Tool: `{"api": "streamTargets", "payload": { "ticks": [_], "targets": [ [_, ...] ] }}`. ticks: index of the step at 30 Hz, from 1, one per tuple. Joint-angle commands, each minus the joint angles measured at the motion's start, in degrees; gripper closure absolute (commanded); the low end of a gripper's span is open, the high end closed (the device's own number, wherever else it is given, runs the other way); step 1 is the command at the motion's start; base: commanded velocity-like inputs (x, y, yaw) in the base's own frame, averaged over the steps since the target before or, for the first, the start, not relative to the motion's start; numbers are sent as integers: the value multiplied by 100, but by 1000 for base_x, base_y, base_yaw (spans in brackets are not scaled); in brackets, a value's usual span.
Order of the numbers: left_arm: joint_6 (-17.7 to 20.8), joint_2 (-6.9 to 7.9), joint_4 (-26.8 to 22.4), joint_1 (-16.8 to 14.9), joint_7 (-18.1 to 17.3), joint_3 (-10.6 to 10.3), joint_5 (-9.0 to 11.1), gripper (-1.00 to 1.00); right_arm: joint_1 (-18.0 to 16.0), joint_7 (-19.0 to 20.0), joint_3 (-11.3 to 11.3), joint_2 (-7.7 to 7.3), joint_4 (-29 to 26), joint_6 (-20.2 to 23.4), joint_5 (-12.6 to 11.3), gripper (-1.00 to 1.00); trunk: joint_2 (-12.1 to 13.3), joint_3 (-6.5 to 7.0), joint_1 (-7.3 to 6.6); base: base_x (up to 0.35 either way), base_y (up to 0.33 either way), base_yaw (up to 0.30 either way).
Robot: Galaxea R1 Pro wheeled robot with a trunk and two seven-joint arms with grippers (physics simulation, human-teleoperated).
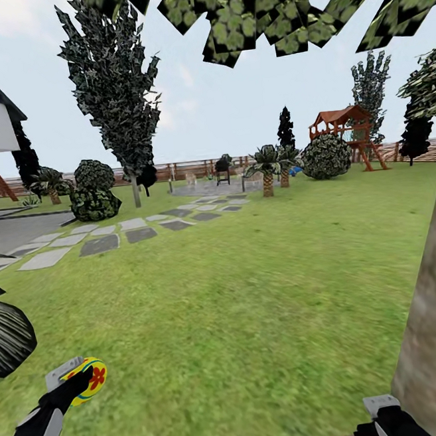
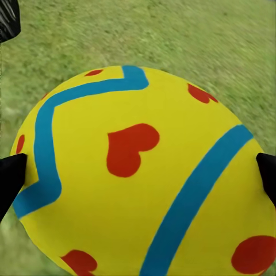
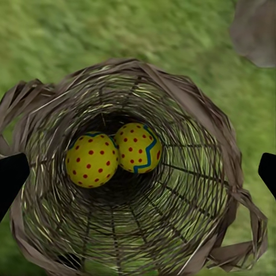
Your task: Take the three Easter eggs out of the wicker basket on the lawn in the garden, then place them on the lawn next to a single tree (choose any tree) so that all three eggs are next to the same tree and none are left in the basket.
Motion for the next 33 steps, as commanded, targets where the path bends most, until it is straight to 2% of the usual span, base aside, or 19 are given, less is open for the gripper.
{"api": "streamTargets", "payload": {
  "ticks": [1,21,31,33],
  "targets": [
    [43,-3,-8,-4,-40,24,51,100,-2,-9,6,4,-9,31,8,-100,-46,-26,23,0,0,0],
    [43,-12,-8,-5,-40,24,50,100,-2,8,6,29,-1,26,8,-100,-848,-385,462,0,0,0],
    [43,-110,0,-4,-40,24,50,100,-2,8,24,68,8,31,22,-100,-1249,-564,682,0,0,0],
    [37,-211,-4,-5,-24,23,-16,100,-2,14,35,73,13,31,27,-100,-1329,-600,726,0,0,0]
  ]
}}
